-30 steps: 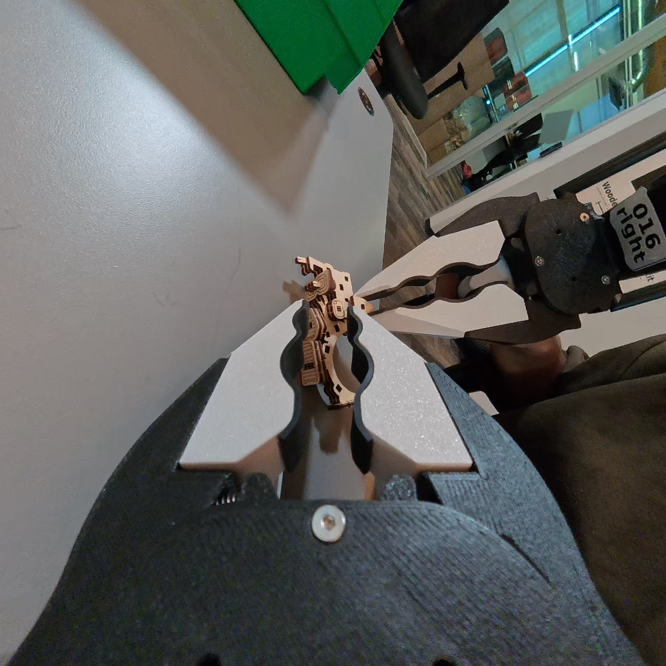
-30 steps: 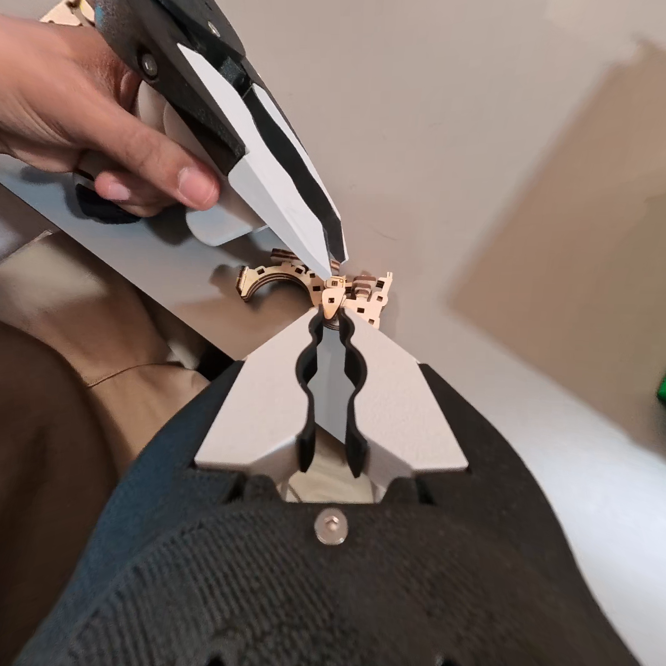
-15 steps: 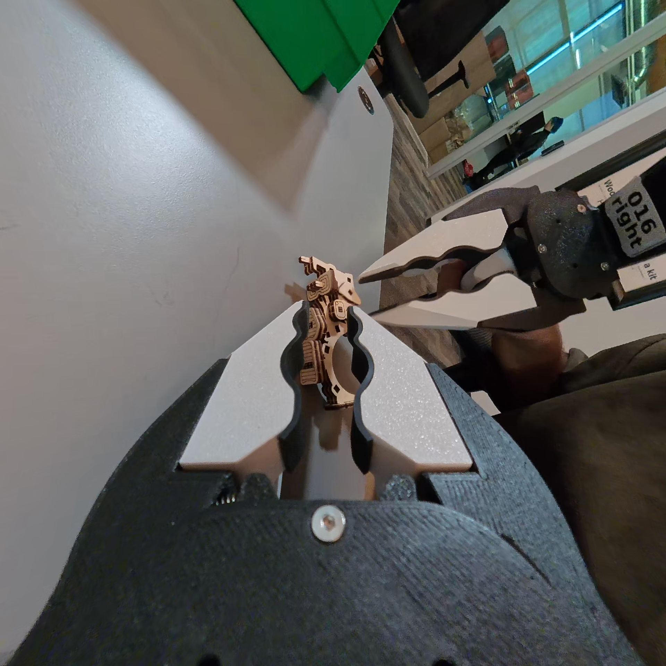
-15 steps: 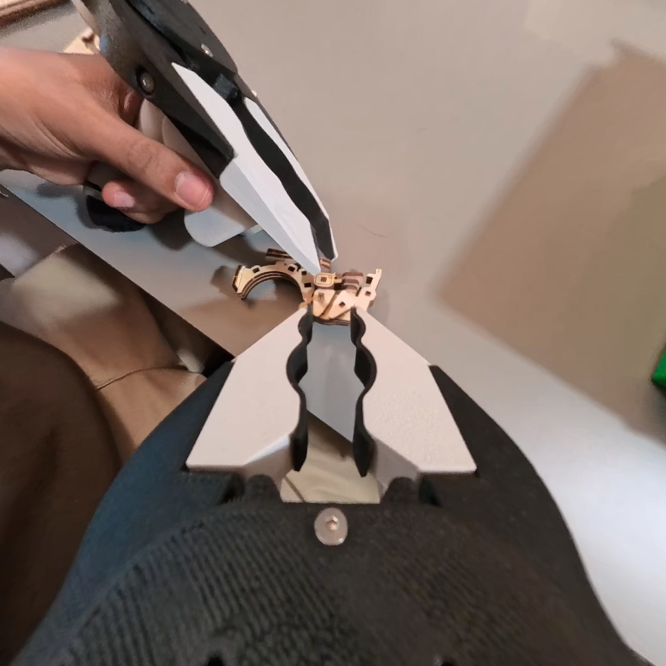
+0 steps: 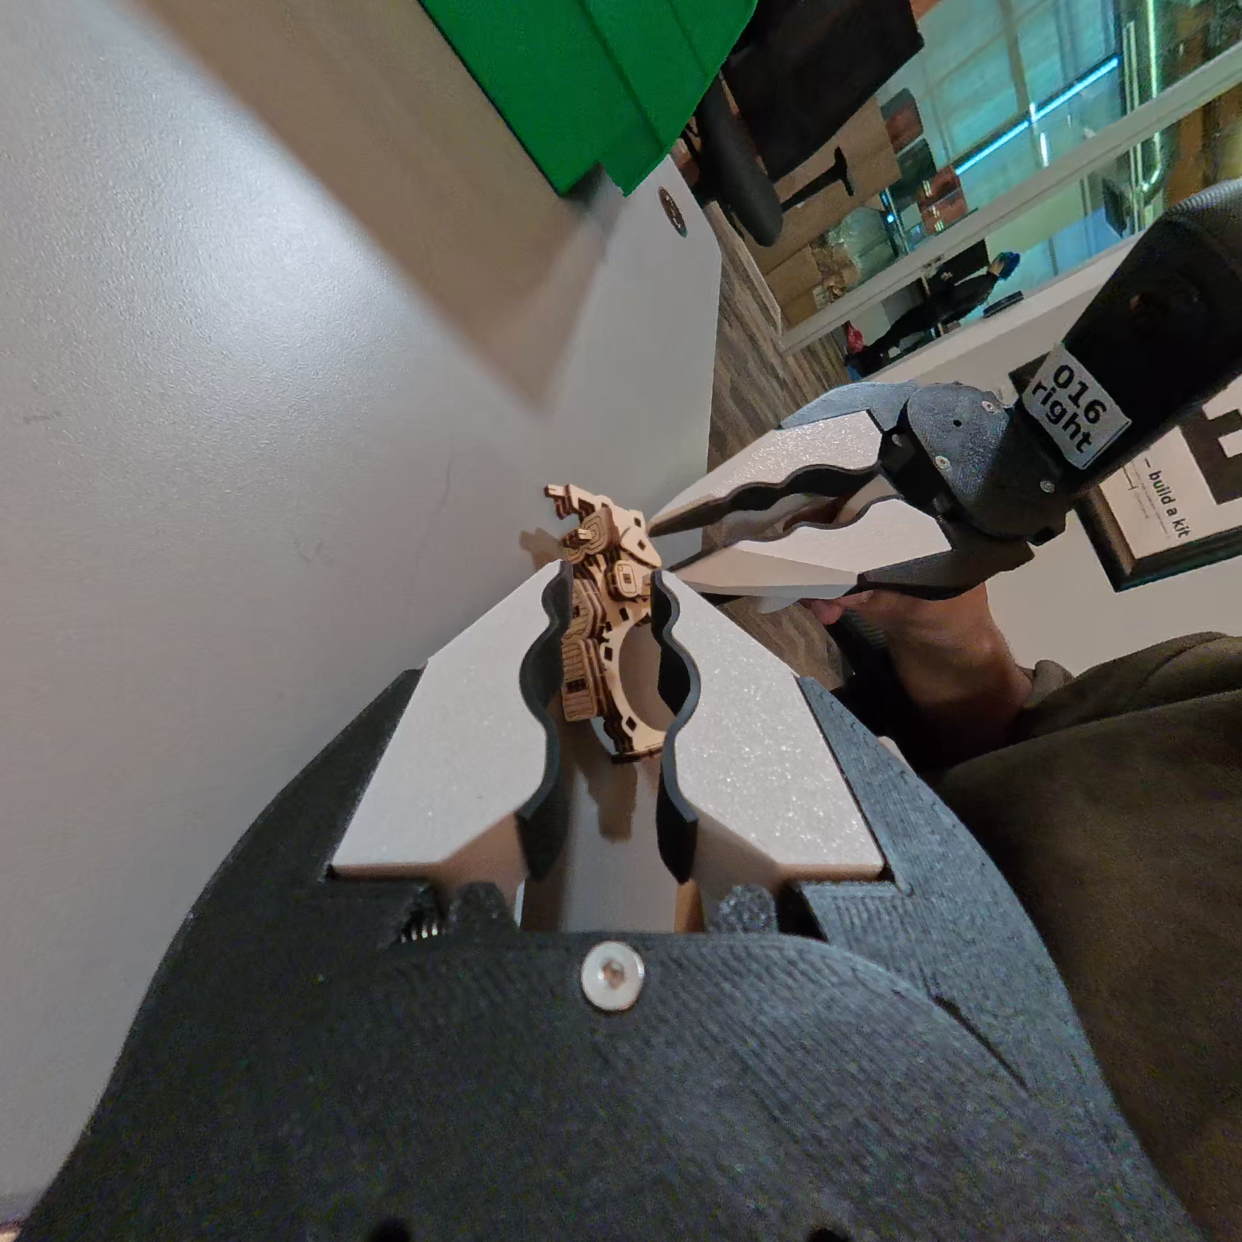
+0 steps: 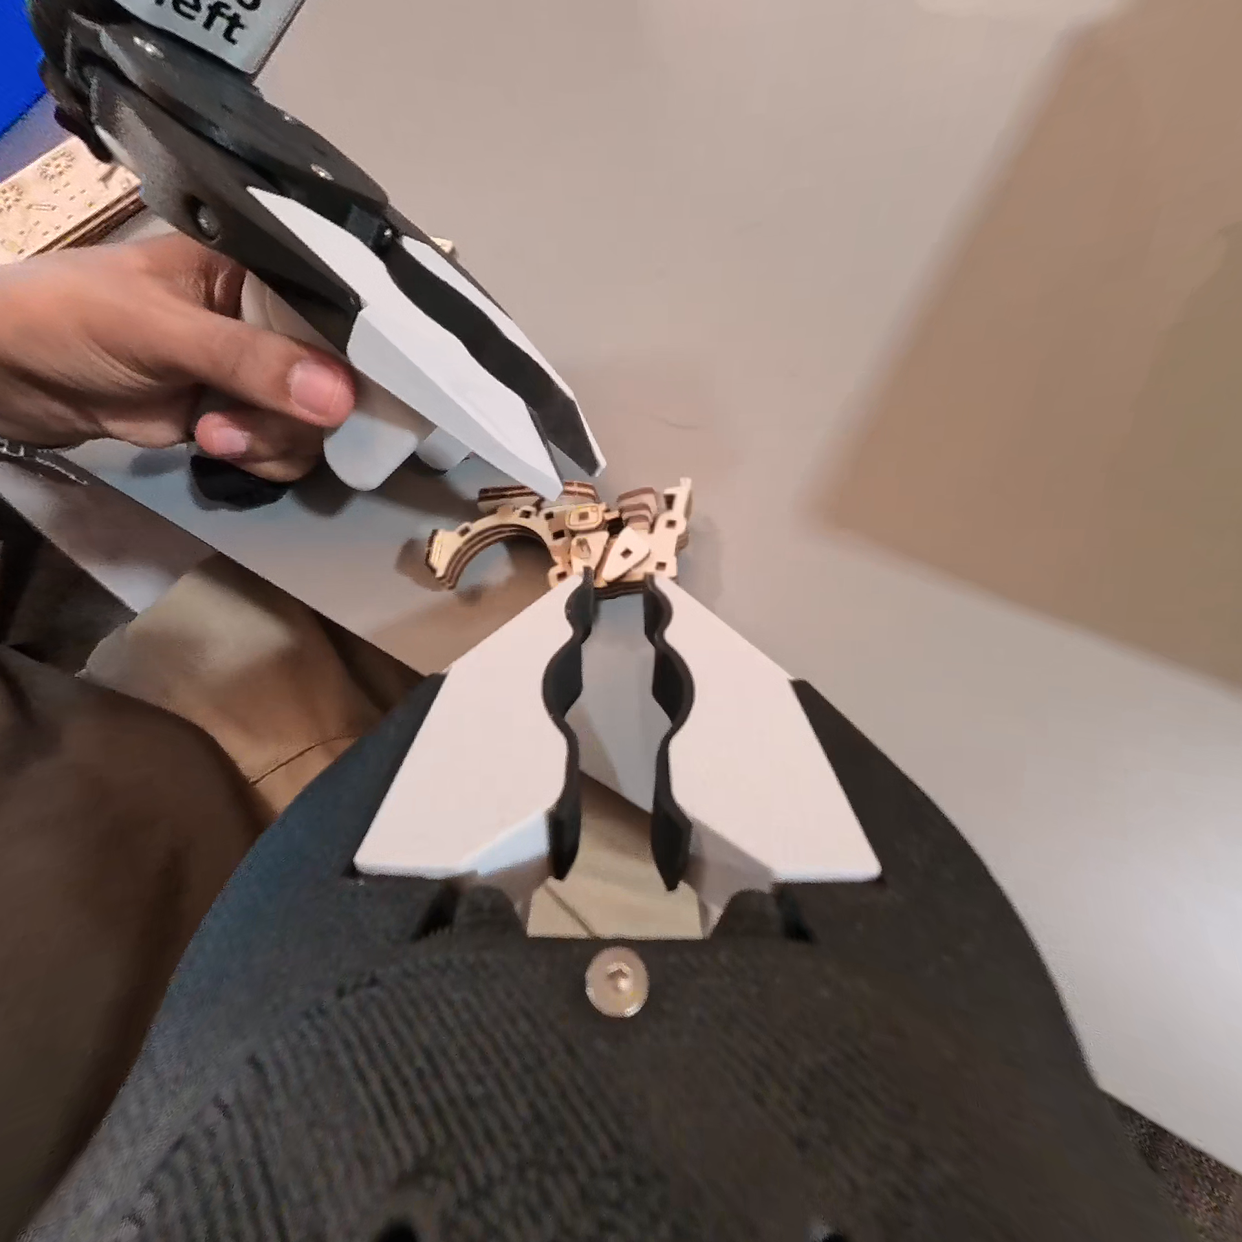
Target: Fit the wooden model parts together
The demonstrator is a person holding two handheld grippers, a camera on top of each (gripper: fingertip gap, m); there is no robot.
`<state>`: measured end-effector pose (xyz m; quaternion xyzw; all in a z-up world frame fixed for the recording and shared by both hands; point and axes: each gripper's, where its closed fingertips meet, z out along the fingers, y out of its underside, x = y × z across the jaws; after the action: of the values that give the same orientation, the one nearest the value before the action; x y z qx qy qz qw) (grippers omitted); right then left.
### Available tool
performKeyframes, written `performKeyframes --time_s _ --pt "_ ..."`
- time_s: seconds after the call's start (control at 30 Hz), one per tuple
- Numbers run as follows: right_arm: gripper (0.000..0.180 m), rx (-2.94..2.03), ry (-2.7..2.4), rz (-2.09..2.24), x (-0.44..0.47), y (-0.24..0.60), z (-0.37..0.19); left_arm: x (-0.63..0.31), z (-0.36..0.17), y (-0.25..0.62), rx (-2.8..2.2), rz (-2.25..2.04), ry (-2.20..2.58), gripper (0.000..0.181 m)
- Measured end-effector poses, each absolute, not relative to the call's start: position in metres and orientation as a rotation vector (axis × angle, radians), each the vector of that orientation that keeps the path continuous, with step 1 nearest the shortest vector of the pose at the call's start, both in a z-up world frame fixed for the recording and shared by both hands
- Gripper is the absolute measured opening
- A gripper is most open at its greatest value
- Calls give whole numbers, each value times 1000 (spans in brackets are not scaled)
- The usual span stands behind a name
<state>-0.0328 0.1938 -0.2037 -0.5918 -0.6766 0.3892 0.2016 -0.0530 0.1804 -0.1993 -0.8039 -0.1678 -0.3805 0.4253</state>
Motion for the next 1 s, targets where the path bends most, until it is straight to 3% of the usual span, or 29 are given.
performKeyframes --time_s 0.17,0.5,1.0 --pt "19 -1652 -1875 1045 -37 196 -206 -51 -201 180 -2023 -944 -408 20" --pt "2 -1623 -1884 986 -40 202 -209 -49 -202 180 -2035 -945 -394 19" --pt "0 -1569 -1843 862 -31 239 -205 -51 -197 179 -1993 -983 -409 19"
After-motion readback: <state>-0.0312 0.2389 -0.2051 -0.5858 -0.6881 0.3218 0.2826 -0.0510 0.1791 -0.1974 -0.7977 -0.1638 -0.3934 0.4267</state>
